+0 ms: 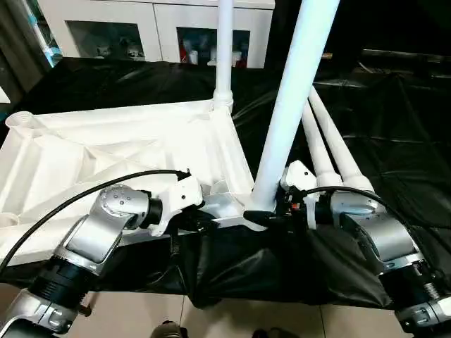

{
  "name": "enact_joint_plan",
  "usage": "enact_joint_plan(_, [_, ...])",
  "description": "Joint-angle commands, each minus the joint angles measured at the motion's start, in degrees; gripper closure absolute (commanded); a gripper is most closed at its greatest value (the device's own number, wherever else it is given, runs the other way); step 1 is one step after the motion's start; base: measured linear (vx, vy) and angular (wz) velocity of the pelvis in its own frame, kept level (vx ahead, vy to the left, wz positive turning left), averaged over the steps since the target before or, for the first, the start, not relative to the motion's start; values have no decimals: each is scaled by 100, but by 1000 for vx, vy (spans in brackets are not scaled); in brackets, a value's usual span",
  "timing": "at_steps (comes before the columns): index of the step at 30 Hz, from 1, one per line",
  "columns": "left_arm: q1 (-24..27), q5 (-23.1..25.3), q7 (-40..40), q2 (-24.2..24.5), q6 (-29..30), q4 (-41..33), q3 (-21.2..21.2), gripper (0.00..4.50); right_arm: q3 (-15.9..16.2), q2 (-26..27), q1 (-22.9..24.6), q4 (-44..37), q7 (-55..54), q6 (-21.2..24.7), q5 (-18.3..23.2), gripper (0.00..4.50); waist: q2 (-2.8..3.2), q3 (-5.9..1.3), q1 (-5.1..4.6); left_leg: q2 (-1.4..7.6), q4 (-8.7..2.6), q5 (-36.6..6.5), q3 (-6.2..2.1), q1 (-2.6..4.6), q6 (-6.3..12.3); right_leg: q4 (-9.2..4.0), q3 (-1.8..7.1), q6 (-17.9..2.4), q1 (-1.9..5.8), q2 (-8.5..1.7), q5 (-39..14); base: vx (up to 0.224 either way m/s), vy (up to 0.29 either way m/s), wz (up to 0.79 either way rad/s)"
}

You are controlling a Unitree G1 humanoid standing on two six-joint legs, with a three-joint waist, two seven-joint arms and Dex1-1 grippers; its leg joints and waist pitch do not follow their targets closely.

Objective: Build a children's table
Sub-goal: Rotate leg to tighten

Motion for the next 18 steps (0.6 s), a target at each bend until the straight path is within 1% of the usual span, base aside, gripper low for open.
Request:
enact_joint_plan(1, [-49,-32,91,-60,-39,58,3,450,-67,112,2,29,-52,74,122,171,38,-565,-3,64,-329,-456,31,51,346,-332,290,-1440,403,-365,81,0,0,0])
enact_joint_plan(2, [-93,46,236,-104,15,157,11,450,-118,185,11,91,-181,112,131,172,31,-557,-11,62,-334,-521,31,49,314,-347,291,-1426,405,-365,0,0,0,0])
enact_joint_plan(3, [-200,92,537,-261,160,347,97,450,-237,368,-21,291,-566,138,90,173,21,-549,-14,57,-339,-593,33,54,267,-357,295,-1402,404,-364,-126,0,0,0])
enact_joint_plan(4, [-274,111,742,-375,257,477,163,450,-318,496,-48,436,-841,151,58,174,22,-531,-19,47,-342,-669,44,62,238,-386,297,-1379,383,-360,-283,0,0,0])
enact_joint_plan(6, [-430,163,1085,-581,383,717,244,450,-497,782,-128,787,-1440,169,3,174,11,-507,-21,40,-367,-932,40,100,66,-459,296,-1250,370,-381,-971,0,0,0])
enact_joint_plan(7, [-462,181,1160,-623,397,769,253,450,-531,838,-148,862,-1576,164,-15,174,3,-496,-33,31,-384,-1083,21,102,-15,-491,284,-1145,390,-390,-1350,0,0,0])
enact_joint_plan(8, [-542,228,1344,-726,431,897,277,450,-616,977,-198,1050,-1913,152,-60,174,7,-499,-45,31,-387,-1102,19,98,-31,-494,290,-1104,379,-402,-1459,0,0,0])
enact_joint_plan(9, [-671,294,1641,-902,510,1086,315,450,-731,1183,-279,1326,-2349,110,-98,174,29,-481,-67,23,-383,-1191,29,139,-87,-549,297,-1044,335,-395,-1673,0,0,0])
enact_joint_plan(10, [-753,336,1832,-1016,562,1206,340,450,-802,1311,-331,1498,-2617,77,-123,174,16,-483,-70,27,-385,-1228,16,142,-107,-548,295,-1021,345,-398,-1740,0,0,0])
enact_joint_plan(11, [-854,373,2092,-1179,601,1362,379,450,-869,1479,-409,1715,-2950,41,-162,174,29,-480,-87,10,-387,-1220,19,129,-111,-564,294,-969,349,-385,-1804,0,0,0])
enact_joint_plan(12, [-944,391,2325,-1346,643,1507,414,450,-911,1641,-494,1929,-3235,-7,-192,174,23,-491,-88,18,-385,-1222,17,135,-109,-563,294,-966,345,-394,-1799,0,0,0])
enact_joint_plan(13, [-1019,407,2525,-1498,644,1639,434,450,-927,1793,-578,2114,-3450,-77,-229,174,18,-473,-108,2,-385,-1308,23,145,-108,-594,287,-935,321,-387,-1971,0,0,0])
enact_joint_plan(14, [-1074,423,2679,-1617,641,1738,444,450,-931,1913,-650,2259,-3626,-136,-270,174,29,-484,-102,10,-382,-1338,14,160,-89,-612,287,-908,319,-404,-2057,0,0,0])
enact_joint_plan(15, [-1122,429,2769,-1747,619,1821,424,450,-952,2062,-756,2441,-3797,-185,-295,174,17,-470,-123,11,-391,-1351,15,141,-60,-621,282,-907,317,-393,-2085,0,0,0])
enact_joint_plan(16, [-1145,428,2801,-1836,604,1859,399,450,-960,2164,-827,2550,-3863,-222,-301,174,25,-475,-118,2,-391,-1349,1,126,-64,-612,268,-881,328,-397,-2108,0,0,0])
enact_joint_plan(17, [-1158,432,2823,-1917,599,1889,367,450,-993,2264,-884,2631,-3810,-253,-230,174,22,-483,-128,1,-400,-1353,1,120,-29,-621,267,-827,331,-391,-2131,0,0,0])
enact_joint_plan(18, [-1156,441,2806,-1972,616,1892,318,450,-1024,2338,-933,2673,-3712,-280,-156,174,76,-477,-136,7,-401,-1481,0,147,-7,-644,266,-807,298,-385,-2205,0,0,0])
